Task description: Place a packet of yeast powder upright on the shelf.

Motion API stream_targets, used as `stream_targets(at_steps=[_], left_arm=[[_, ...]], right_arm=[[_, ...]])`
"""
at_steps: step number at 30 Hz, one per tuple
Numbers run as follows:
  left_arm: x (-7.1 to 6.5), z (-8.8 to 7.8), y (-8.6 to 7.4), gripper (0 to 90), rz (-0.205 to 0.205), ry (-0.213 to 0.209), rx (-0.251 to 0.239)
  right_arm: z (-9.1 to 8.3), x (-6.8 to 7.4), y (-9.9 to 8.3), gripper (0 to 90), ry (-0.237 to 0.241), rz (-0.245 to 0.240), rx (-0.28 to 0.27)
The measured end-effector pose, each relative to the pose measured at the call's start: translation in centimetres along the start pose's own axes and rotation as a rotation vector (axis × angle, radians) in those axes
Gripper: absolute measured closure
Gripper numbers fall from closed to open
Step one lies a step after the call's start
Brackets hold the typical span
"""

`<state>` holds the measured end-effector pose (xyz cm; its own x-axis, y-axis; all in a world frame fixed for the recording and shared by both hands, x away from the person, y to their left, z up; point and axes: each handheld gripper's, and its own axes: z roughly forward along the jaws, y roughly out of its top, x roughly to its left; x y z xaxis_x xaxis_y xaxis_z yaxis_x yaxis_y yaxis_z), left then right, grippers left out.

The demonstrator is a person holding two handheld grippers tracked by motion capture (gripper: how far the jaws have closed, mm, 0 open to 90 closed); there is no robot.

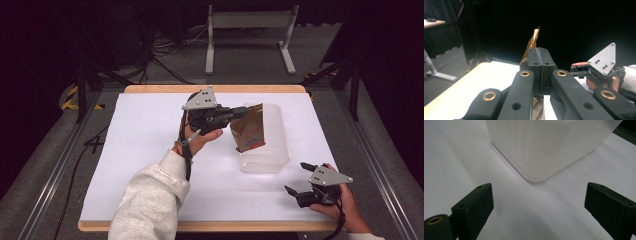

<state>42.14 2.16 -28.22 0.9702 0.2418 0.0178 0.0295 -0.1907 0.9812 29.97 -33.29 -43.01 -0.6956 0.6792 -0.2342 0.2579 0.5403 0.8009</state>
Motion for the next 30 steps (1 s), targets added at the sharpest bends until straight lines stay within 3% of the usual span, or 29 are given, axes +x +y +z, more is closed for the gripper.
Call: stream_targets(at_steps=[12, 18, 25, 30], left_arm=[[-0.4, 2.8, -0.2, 89.8, 0.014, -0.065, 0.009], [-0.5, 3.3, 0.2, 89.8, 0.037, -0.061, 0.018], [0.3, 3.3, 0.6, 89.8, 0.047, -0.039, 0.03], [0.7, 3.7, 0.2, 89.6, 0.037, -0.078, 0.021]], right_arm=[[-0.1, 0.0, -0.1, 9.2, 0.0, 0.0, 0.005], [-0.1, 0.0, -0.1, 9.2, 0.001, -0.001, 0.006], [-0.1, 0.0, -0.2, 9.2, 0.006, -0.001, 0.009], [-0.1, 0.1, -0.2, 9.2, 0.005, -0.005, 0.012]])
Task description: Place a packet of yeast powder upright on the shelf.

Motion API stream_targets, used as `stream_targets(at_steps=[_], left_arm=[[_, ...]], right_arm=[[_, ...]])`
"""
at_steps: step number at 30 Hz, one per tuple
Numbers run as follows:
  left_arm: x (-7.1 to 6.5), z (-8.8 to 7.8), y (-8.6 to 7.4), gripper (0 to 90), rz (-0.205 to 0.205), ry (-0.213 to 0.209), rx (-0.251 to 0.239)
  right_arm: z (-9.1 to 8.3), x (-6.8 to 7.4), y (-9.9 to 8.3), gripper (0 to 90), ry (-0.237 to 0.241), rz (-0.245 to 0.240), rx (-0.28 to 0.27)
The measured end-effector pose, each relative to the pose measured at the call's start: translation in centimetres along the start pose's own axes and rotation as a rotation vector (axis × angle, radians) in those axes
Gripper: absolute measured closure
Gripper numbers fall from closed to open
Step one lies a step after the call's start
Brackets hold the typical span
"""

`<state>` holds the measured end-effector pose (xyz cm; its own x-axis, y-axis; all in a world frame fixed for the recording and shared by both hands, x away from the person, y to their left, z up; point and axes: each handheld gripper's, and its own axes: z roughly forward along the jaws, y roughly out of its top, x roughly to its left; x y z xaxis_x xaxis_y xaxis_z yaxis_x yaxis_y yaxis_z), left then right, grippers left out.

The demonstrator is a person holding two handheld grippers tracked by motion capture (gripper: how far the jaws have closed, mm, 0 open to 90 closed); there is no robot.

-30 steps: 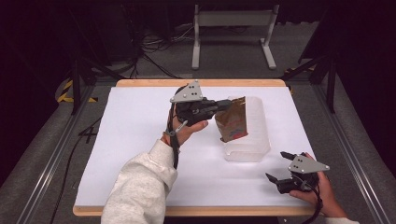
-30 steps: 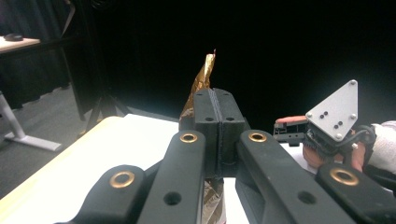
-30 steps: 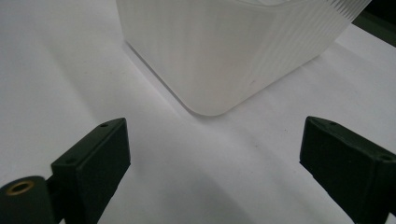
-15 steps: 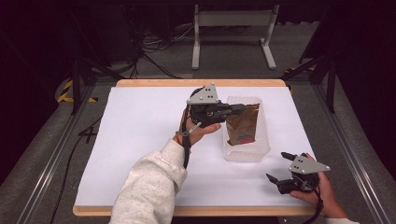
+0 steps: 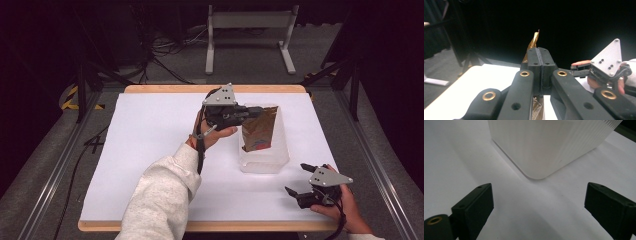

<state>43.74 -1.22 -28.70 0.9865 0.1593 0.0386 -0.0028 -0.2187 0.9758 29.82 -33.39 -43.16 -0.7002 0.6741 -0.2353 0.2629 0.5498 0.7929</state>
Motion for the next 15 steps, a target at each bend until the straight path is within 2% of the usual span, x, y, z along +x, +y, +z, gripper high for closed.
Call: stream_targets(at_steps=[2, 4, 9, 15], left_arm=[[0.0, 0.1, 0.0, 89.6, 0.009, 0.008, 0.002], [0.1, 0.4, -0.3, 89.5, -0.002, 0.0, 0.009], [-0.3, 1.9, -1.5, 89.0, -0.005, -0.035, 0.044], [-0.6, 3.1, -2.5, 88.7, -0.029, -0.067, 0.042]], right_arm=[[0.0, 0.0, 0.0, 9.2, 0.001, 0.002, -0.002], [0.0, -0.1, 0.0, 9.2, 0.002, 0.003, -0.002], [0.0, 0.0, 0.0, 9.2, 0.002, 0.001, -0.003], [0.0, 0.0, 0.0, 9.2, 0.001, -0.001, -0.002]])
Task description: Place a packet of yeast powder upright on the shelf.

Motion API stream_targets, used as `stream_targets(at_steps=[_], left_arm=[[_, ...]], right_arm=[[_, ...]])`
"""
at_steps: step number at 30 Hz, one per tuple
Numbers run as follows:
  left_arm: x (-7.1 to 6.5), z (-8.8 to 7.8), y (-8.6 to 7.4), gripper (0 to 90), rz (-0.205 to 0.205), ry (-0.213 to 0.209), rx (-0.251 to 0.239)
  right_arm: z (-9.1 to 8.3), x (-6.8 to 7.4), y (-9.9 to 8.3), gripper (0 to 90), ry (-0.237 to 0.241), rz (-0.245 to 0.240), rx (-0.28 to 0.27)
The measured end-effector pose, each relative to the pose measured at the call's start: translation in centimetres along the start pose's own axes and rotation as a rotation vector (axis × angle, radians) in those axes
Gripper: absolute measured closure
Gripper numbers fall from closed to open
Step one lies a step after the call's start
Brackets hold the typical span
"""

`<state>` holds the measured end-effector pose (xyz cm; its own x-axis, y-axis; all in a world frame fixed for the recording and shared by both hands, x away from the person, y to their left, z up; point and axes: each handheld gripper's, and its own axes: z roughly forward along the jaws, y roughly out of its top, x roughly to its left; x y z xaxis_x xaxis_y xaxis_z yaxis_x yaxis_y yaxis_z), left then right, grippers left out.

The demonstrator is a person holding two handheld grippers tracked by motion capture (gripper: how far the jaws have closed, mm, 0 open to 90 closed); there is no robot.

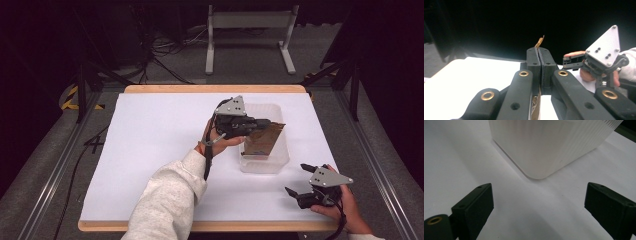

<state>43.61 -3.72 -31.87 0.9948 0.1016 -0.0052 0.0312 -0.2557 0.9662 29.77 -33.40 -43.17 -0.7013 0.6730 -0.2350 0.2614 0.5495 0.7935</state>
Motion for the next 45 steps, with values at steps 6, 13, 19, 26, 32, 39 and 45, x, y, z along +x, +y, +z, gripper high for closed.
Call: stream_targets(at_steps=[6, 13, 19, 26, 32, 39, 45], left_arm=[[-0.1, 0.4, -0.7, 88.4, -0.016, -0.015, -0.007], [-0.1, 0.3, -1.4, 87.9, -0.032, -0.013, -0.008], [-0.1, 0.1, -1.8, 87.8, -0.039, -0.009, -0.006], [-0.1, -0.3, -2.5, 87.6, -0.048, -0.002, -0.006], [0.0, -0.5, -2.9, 87.0, -0.045, 0.01, -0.001], [-0.1, -0.5, -3.0, 86.9, -0.04, 0.023, 0.012], [-0.3, -0.5, -2.9, 86.7, -0.025, 0.039, 0.029]], right_arm=[[0.0, 0.0, 0.0, 9.2, 0.0, 0.001, -0.002], [0.1, 0.0, 0.0, 9.2, 0.0, -0.002, -0.002], [0.1, 0.0, 0.0, 9.2, 0.0, -0.001, 0.001], [0.1, 0.0, 0.0, 9.2, 0.002, -0.002, 0.002], [0.1, 0.0, 0.0, 9.2, 0.005, -0.002, 0.004], [0.1, 0.0, 0.0, 9.2, 0.006, -0.002, 0.005], [0.2, 0.1, 0.0, 9.2, 0.005, -0.003, 0.006]])
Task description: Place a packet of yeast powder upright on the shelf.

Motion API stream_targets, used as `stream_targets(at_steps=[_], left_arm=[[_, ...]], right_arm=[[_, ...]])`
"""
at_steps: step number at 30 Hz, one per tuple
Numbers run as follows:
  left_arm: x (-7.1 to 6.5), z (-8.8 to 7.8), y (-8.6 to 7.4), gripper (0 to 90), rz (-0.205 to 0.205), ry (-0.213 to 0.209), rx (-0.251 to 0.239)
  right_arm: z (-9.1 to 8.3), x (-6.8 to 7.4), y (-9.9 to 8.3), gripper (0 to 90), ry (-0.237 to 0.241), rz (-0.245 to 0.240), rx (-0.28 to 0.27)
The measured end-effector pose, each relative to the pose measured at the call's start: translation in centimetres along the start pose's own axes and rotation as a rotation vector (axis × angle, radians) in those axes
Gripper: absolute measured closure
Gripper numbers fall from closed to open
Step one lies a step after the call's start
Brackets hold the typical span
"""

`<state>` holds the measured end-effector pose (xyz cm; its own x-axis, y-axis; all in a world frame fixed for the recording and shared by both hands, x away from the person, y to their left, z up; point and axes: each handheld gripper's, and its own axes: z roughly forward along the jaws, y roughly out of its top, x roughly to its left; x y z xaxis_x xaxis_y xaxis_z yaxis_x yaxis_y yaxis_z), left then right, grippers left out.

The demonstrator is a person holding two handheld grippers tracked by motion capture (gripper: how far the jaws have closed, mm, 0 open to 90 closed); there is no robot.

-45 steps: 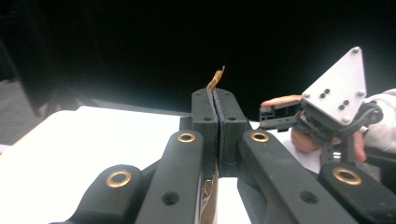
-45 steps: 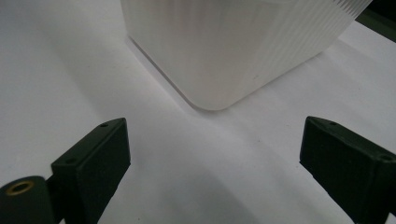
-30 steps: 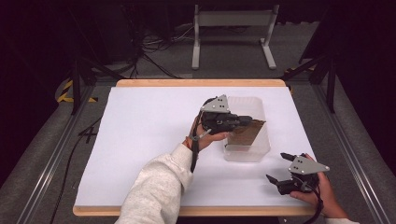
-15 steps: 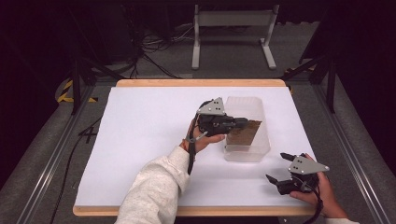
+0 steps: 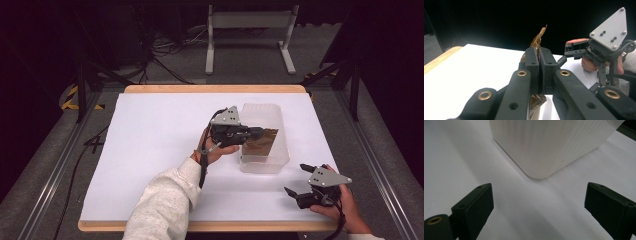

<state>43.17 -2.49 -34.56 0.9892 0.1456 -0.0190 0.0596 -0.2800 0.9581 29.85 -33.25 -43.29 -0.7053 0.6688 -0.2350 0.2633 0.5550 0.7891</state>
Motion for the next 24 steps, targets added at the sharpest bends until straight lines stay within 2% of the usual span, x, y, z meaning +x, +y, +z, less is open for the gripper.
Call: stream_targets(at_steps=[9, 14, 22, 24], left_arm=[[-0.2, -0.1, 0.3, 86.1, 0.025, 0.021, 0.029], [-0.4, -0.1, 0.5, 84.1, 0.028, 0.057, 0.044], [-0.9, -0.3, 1.1, 80.0, 0.07, 0.089, 0.093], [-1.0, -0.3, 1.2, 77.5, 0.077, 0.083, 0.098]], right_arm=[[0.0, 0.0, 0.0, 9.2, 0.003, 0.003, -0.001], [0.1, 0.0, 0.0, 9.2, 0.002, 0.003, 0.002], [0.0, 0.0, 0.0, 9.2, -0.002, 0.004, 0.0], [0.0, 0.0, 0.0, 9.2, -0.004, 0.002, 0.002]])
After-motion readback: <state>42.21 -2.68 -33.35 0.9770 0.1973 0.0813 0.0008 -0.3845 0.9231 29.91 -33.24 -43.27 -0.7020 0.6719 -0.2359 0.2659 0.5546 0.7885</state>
